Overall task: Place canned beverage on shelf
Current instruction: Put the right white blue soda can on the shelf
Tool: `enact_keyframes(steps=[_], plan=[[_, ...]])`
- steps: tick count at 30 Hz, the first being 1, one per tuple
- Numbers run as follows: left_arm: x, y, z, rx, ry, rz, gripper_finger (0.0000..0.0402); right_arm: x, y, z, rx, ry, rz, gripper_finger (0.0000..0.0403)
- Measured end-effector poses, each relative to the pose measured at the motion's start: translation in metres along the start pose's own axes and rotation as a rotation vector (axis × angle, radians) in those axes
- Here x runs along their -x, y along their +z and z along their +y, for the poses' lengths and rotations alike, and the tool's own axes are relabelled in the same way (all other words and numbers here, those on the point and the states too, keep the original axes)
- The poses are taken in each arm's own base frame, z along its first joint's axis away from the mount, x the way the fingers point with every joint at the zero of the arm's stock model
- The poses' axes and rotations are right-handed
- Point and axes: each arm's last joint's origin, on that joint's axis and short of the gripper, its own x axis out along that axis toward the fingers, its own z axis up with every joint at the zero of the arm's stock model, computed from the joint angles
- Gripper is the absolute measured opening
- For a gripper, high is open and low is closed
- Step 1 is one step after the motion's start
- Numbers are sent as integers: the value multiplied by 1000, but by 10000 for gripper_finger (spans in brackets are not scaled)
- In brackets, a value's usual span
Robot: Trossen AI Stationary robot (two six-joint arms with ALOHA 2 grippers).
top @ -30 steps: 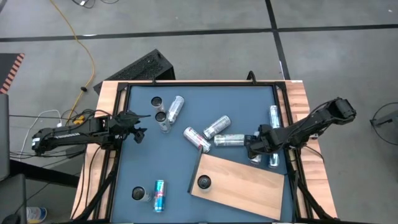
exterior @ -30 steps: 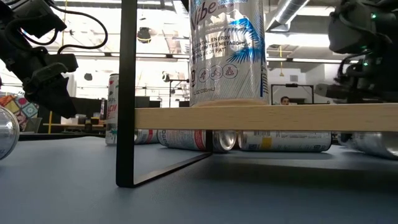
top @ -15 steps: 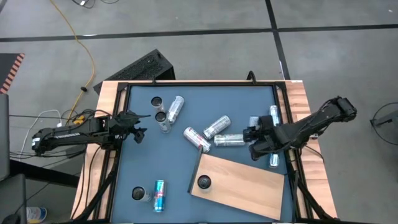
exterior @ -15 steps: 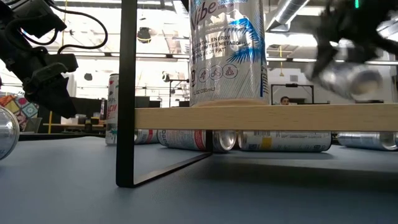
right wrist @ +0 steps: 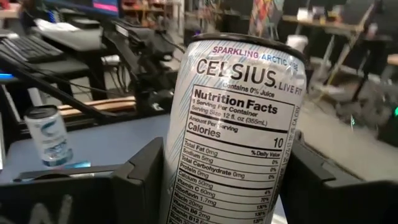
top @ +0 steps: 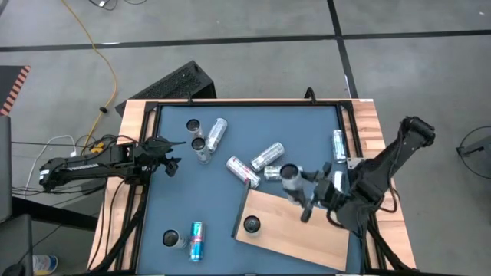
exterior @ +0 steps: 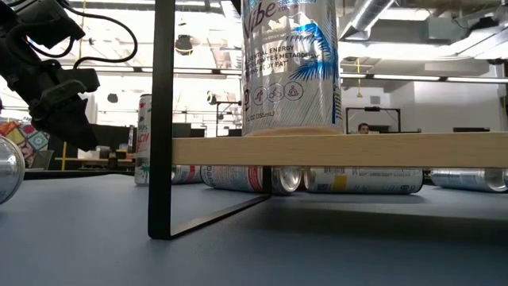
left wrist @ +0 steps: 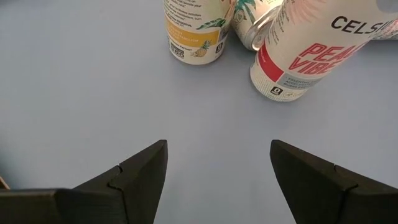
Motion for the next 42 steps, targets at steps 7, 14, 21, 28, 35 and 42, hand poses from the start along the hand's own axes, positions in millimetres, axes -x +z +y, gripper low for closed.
enact_keyframes(steps=[7, 14, 21, 28, 35, 42], plan=[[0, 0, 0, 0, 0, 0, 270, -9, -47, 21, -5, 25, -94, 228], [0, 0, 0, 0, 0, 0, 270, -18, -68, 27, -19, 199, -325, 229], [0, 0, 0, 0, 0, 0, 270, -42, -96, 23, 10, 254, -410, 228], [0, 0, 0, 0, 0, 0, 270, -69, -114, 21, -24, 254, -396, 229], [0, 0, 0, 0, 0, 0, 270, -73, -119, 22, 4, 269, -369, 230], [0, 0, 0, 0, 0, 0, 270, -77, -120, 20, 41, 262, -365, 230]])
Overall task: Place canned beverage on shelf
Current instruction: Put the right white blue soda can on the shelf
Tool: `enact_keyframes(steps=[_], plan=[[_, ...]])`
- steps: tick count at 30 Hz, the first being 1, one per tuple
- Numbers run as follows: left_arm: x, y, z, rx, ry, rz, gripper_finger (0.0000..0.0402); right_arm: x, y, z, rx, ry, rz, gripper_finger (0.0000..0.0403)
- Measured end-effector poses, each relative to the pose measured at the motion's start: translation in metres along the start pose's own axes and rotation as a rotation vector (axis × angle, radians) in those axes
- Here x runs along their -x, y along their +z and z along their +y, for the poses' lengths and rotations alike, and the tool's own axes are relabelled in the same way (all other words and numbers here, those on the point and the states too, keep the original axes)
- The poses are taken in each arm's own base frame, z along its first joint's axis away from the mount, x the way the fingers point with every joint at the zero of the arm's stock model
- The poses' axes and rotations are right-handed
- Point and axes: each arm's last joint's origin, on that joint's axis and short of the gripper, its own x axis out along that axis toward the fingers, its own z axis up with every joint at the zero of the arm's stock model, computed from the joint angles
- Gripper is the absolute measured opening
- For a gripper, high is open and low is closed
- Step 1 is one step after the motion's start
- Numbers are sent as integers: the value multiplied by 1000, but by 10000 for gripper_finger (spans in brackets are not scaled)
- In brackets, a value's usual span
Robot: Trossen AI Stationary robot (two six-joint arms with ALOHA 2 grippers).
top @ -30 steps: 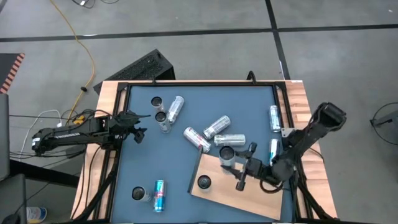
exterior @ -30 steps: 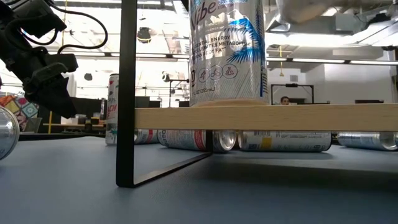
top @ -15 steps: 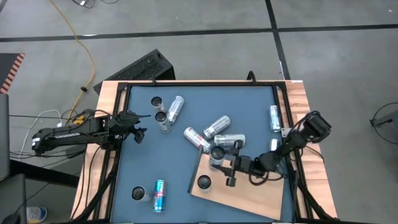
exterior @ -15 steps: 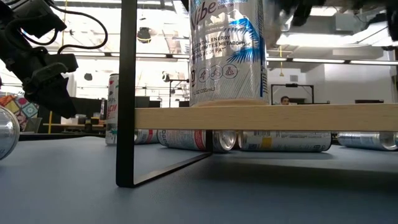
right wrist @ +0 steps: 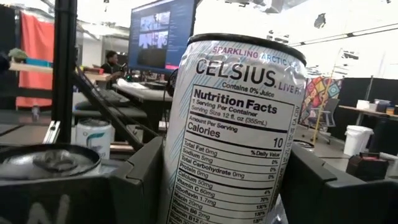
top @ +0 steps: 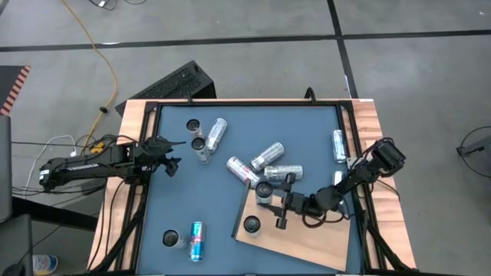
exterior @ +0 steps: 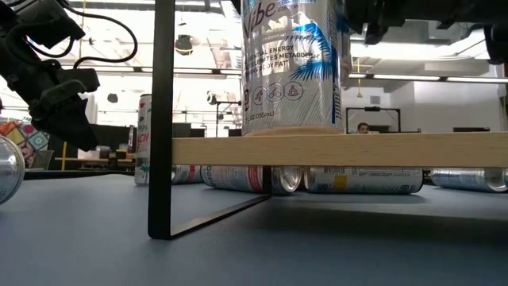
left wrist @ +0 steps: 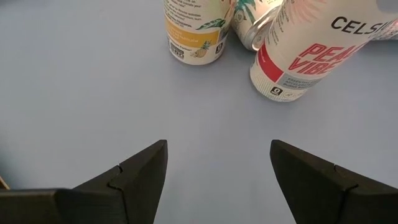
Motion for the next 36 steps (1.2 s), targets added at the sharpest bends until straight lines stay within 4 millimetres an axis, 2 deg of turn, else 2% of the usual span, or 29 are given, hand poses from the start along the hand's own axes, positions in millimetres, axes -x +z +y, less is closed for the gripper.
enact_keyframes(steps=[4, 13, 19, 23, 27, 36], plan=[[0, 0, 0, 0, 0, 0, 270, -2, -7, 0, -1, 10, 48, 230], [0, 0, 0, 0, 0, 0, 270, -2, -7, 1, 10, 51, 41, 230], [0, 0, 0, 0, 0, 0, 270, -4, -26, 3, -8, 53, 8, 230], [0, 0, 0, 0, 0, 0, 270, -3, -39, 7, 49, 41, 49, 230], [0, 0, 0, 0, 0, 0, 270, -6, -33, 10, 19, 65, 16, 230], [0, 0, 0, 0, 0, 0, 270, -4, -34, 11, 7, 74, 21, 230]])
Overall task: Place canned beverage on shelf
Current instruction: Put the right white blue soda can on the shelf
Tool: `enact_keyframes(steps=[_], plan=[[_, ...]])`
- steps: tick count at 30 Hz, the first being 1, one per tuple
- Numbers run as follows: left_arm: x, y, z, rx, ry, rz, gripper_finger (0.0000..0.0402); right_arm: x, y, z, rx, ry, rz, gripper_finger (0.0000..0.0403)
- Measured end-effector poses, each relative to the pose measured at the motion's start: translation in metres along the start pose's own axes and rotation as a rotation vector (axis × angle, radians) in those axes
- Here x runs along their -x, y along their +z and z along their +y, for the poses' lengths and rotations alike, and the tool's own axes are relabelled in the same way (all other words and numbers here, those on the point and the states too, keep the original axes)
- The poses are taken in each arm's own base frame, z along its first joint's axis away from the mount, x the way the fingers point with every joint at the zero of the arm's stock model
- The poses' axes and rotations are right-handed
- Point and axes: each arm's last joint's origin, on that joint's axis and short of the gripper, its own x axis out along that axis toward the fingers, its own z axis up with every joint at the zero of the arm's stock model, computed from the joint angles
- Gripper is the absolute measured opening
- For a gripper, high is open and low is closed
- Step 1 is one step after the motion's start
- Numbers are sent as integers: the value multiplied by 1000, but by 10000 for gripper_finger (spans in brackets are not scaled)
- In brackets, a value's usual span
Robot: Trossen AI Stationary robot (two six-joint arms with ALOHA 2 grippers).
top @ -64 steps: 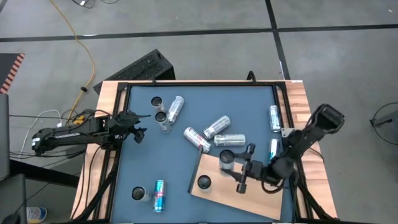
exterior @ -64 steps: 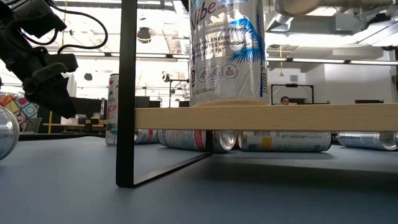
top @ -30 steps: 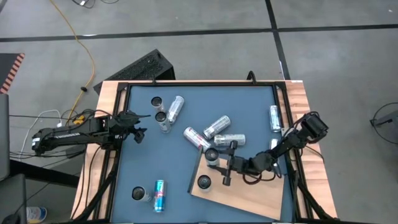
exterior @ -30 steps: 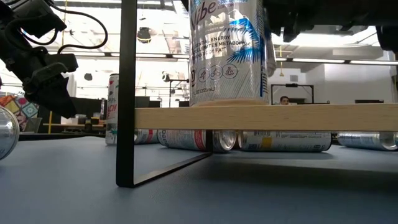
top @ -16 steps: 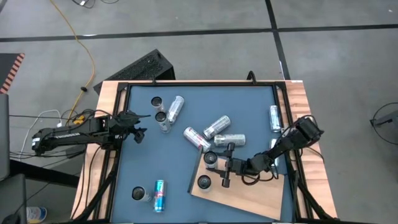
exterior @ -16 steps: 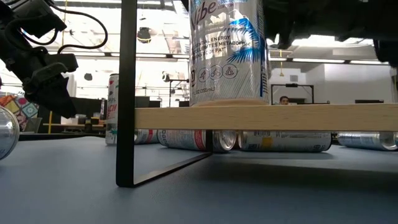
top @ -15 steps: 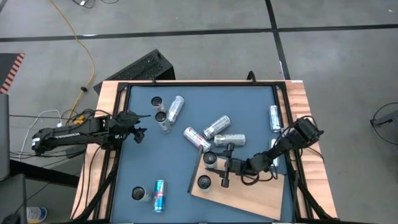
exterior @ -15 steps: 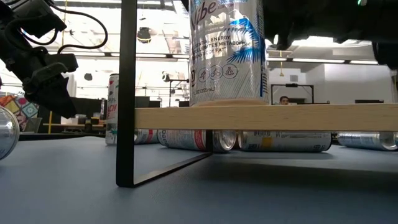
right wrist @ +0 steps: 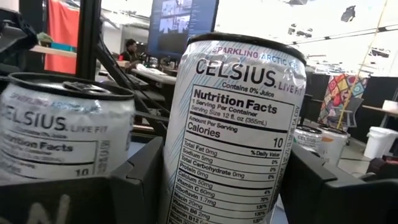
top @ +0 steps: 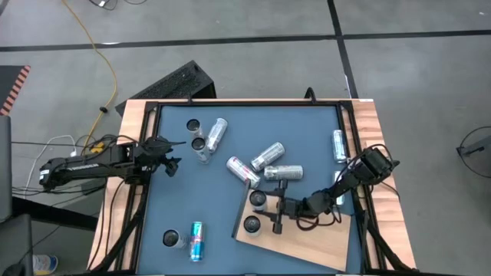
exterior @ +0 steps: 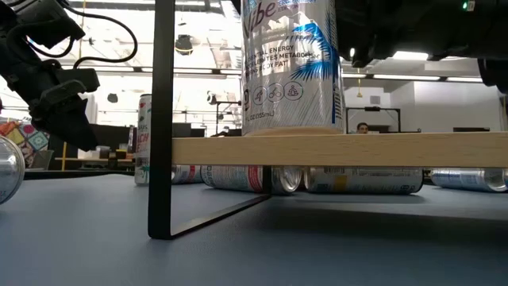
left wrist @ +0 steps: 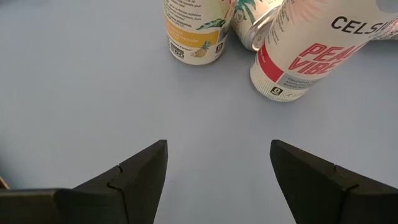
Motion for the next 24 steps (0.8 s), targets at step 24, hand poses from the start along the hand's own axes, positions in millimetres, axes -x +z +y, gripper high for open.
enact_keyframes(steps=[24], plan=[[0, 0, 0, 0, 0, 0, 270, 0, -10, 0, -31, 6, 48, 230]])
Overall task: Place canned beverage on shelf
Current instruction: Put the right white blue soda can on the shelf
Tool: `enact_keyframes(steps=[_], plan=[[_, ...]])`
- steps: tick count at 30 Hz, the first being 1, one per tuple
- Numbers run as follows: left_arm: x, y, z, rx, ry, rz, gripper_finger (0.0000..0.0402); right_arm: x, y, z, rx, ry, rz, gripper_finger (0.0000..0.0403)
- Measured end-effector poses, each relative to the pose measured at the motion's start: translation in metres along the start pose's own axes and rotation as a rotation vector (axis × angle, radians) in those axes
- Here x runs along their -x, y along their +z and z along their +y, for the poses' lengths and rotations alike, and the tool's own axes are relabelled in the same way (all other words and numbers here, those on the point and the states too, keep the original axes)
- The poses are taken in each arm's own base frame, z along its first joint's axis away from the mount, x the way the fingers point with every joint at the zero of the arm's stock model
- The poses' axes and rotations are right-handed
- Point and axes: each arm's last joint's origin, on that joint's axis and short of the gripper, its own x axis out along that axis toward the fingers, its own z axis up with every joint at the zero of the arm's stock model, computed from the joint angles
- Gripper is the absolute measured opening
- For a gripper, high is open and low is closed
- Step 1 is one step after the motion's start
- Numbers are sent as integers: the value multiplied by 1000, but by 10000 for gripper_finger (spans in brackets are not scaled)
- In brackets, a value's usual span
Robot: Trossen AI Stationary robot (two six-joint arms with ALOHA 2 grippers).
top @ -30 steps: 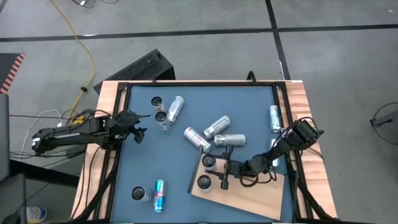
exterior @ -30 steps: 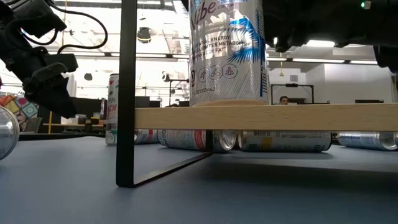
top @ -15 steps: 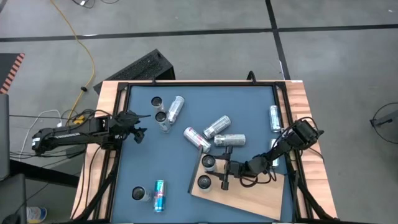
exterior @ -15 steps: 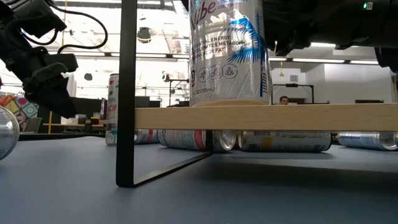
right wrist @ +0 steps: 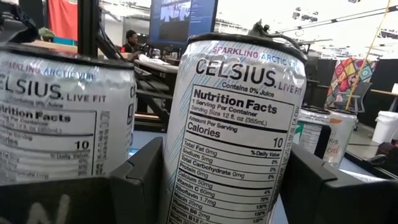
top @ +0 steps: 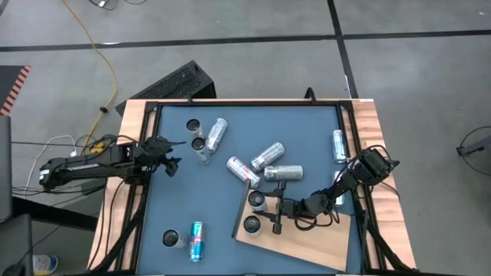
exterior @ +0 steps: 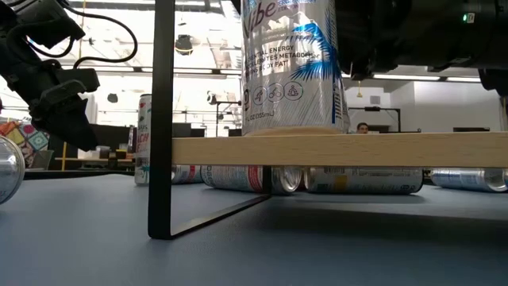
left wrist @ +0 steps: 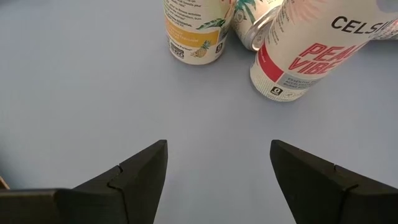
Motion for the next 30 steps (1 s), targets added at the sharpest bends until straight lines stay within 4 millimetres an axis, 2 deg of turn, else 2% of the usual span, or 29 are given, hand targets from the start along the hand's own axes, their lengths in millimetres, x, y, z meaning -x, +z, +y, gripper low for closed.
enact_keyframes(steps=[14, 24, 30], plan=[[0, 0, 0, 0, 0, 0, 270, -7, -8, -8, -1, -23, 64, 282], [0, 0, 0, 0, 0, 0, 270, -3, -7, -1, 42, 4, 69, 285], [0, 0, 0, 0, 0, 0, 270, 0, -9, 3, -33, 17, 86, 286]])
